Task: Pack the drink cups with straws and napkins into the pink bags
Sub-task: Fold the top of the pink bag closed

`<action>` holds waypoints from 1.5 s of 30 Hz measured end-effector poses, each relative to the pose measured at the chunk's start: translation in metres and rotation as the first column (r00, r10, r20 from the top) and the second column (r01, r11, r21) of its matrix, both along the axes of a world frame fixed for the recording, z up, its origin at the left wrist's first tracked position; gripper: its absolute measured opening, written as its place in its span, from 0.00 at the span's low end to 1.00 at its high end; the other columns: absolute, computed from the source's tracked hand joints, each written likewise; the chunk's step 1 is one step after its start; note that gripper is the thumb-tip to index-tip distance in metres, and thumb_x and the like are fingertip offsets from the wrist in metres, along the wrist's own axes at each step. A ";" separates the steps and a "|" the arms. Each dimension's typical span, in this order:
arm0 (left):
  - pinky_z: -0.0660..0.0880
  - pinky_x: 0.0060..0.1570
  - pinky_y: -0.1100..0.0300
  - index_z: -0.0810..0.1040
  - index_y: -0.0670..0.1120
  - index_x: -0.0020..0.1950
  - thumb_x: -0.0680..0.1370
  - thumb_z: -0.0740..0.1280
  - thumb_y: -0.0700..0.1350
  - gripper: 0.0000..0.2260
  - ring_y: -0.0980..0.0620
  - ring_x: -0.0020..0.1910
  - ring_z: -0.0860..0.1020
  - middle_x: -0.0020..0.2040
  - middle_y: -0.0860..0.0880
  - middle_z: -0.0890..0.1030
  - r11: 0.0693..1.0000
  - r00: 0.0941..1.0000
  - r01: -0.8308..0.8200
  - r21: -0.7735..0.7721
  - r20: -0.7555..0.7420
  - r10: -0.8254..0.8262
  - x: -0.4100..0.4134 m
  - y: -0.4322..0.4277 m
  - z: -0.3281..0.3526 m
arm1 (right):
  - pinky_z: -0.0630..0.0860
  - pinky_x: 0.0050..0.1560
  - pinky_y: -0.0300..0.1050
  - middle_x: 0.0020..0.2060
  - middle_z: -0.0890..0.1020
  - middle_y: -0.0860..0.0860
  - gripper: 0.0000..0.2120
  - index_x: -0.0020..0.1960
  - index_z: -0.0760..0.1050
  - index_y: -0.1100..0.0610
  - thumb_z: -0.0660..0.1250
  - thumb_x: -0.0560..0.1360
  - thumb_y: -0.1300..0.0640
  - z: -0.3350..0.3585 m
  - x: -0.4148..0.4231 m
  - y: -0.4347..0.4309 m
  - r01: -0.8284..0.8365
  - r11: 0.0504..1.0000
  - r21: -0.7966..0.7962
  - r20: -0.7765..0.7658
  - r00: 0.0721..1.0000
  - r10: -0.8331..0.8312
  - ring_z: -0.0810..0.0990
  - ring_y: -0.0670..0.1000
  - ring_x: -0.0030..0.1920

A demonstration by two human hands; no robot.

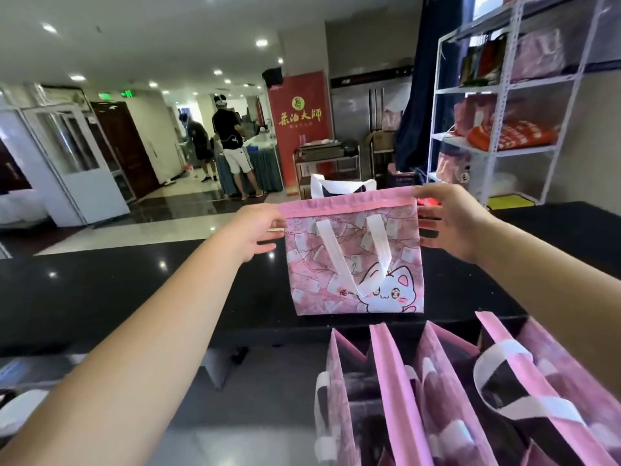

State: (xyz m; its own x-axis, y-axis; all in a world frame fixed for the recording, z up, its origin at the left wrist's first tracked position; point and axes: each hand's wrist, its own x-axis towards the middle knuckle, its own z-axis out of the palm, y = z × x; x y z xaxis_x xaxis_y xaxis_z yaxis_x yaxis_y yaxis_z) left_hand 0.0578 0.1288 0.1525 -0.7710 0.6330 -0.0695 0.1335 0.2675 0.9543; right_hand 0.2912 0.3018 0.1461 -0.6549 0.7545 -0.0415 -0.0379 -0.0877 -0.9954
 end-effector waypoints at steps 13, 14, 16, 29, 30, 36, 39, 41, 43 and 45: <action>0.61 0.73 0.48 0.49 0.61 0.80 0.71 0.78 0.50 0.48 0.50 0.77 0.60 0.80 0.54 0.55 0.984 0.989 0.091 0.150 0.105 -0.107 0.126 0.011 -0.118 | 0.74 0.56 0.50 0.63 0.74 0.52 0.30 0.73 0.70 0.46 0.72 0.74 0.61 -0.063 0.015 0.027 0.151 0.918 0.366 0.238 0.939 -0.249 0.76 0.54 0.60; 0.61 0.73 0.51 0.47 0.59 0.81 0.70 0.79 0.50 0.50 0.51 0.78 0.58 0.81 0.54 0.52 0.983 0.984 0.112 0.145 0.119 -0.130 0.133 0.014 -0.126 | 0.72 0.58 0.52 0.64 0.74 0.52 0.30 0.73 0.69 0.45 0.73 0.74 0.61 -0.066 0.011 0.030 0.097 0.939 0.331 0.282 0.939 -0.196 0.75 0.55 0.62; 0.61 0.73 0.52 0.44 0.59 0.81 0.69 0.80 0.51 0.53 0.51 0.78 0.56 0.81 0.54 0.46 0.980 0.976 0.144 0.135 0.142 -0.163 0.138 0.025 -0.132 | 0.71 0.56 0.51 0.61 0.78 0.53 0.25 0.70 0.73 0.47 0.73 0.75 0.62 -0.071 0.002 0.035 0.055 0.948 0.314 0.310 0.938 -0.157 0.76 0.54 0.61; 0.58 0.74 0.46 0.44 0.64 0.80 0.66 0.82 0.50 0.57 0.48 0.79 0.55 0.81 0.54 0.49 0.951 0.972 0.222 0.213 0.025 -0.233 0.080 0.063 -0.140 | 0.79 0.46 0.44 0.40 0.84 0.48 0.04 0.44 0.80 0.52 0.73 0.75 0.59 -0.100 -0.014 0.056 0.327 0.701 0.634 0.069 0.879 -0.472 0.82 0.49 0.43; 0.58 0.75 0.46 0.44 0.65 0.79 0.66 0.82 0.51 0.56 0.49 0.79 0.55 0.81 0.55 0.48 0.948 0.970 0.241 0.208 -0.015 -0.243 0.083 0.064 -0.141 | 0.78 0.45 0.43 0.40 0.83 0.47 0.02 0.47 0.80 0.53 0.72 0.75 0.59 -0.102 -0.009 0.058 0.306 0.681 0.665 0.072 0.882 -0.466 0.82 0.48 0.43; 0.63 0.74 0.50 0.50 0.66 0.78 0.66 0.78 0.50 0.50 0.52 0.76 0.62 0.79 0.53 0.58 0.957 0.984 0.177 0.232 -0.069 -0.165 0.099 0.086 -0.141 | 0.75 0.42 0.43 0.38 0.84 0.45 0.09 0.53 0.85 0.54 0.67 0.77 0.61 -0.106 -0.002 0.083 0.075 0.679 0.730 0.202 0.926 -0.319 0.80 0.47 0.38; 0.65 0.66 0.58 0.54 0.63 0.79 0.70 0.76 0.46 0.45 0.55 0.71 0.67 0.75 0.56 0.65 0.962 0.990 0.137 0.234 -0.071 -0.123 0.114 0.105 -0.138 | 0.70 0.33 0.46 0.31 0.81 0.50 0.11 0.44 0.84 0.57 0.62 0.77 0.62 -0.105 0.008 0.101 0.030 0.560 0.828 0.209 0.910 -0.359 0.77 0.55 0.33; 0.68 0.64 0.60 0.57 0.61 0.78 0.73 0.74 0.43 0.40 0.58 0.68 0.69 0.71 0.59 0.69 0.963 0.993 0.113 0.244 -0.071 -0.098 0.131 0.120 -0.135 | 0.76 0.35 0.49 0.34 0.83 0.53 0.12 0.45 0.83 0.58 0.60 0.76 0.61 -0.104 0.025 0.115 0.033 0.535 0.845 0.201 0.906 -0.373 0.79 0.58 0.35; 0.70 0.69 0.51 0.57 0.64 0.77 0.72 0.74 0.46 0.40 0.54 0.70 0.71 0.73 0.57 0.69 0.970 0.993 0.102 0.221 -0.077 -0.087 0.152 0.140 -0.135 | 0.79 0.38 0.51 0.37 0.85 0.54 0.12 0.47 0.82 0.59 0.60 0.76 0.60 -0.104 0.050 0.132 0.038 0.517 0.855 0.186 0.908 -0.376 0.81 0.59 0.37; 0.71 0.69 0.45 0.57 0.68 0.76 0.71 0.73 0.48 0.40 0.51 0.70 0.72 0.75 0.56 0.67 0.977 0.992 0.107 0.184 -0.083 -0.093 0.178 0.165 -0.136 | 0.78 0.38 0.50 0.36 0.84 0.53 0.11 0.46 0.82 0.58 0.61 0.76 0.60 -0.108 0.083 0.154 0.055 0.494 0.868 0.163 0.907 -0.388 0.79 0.59 0.37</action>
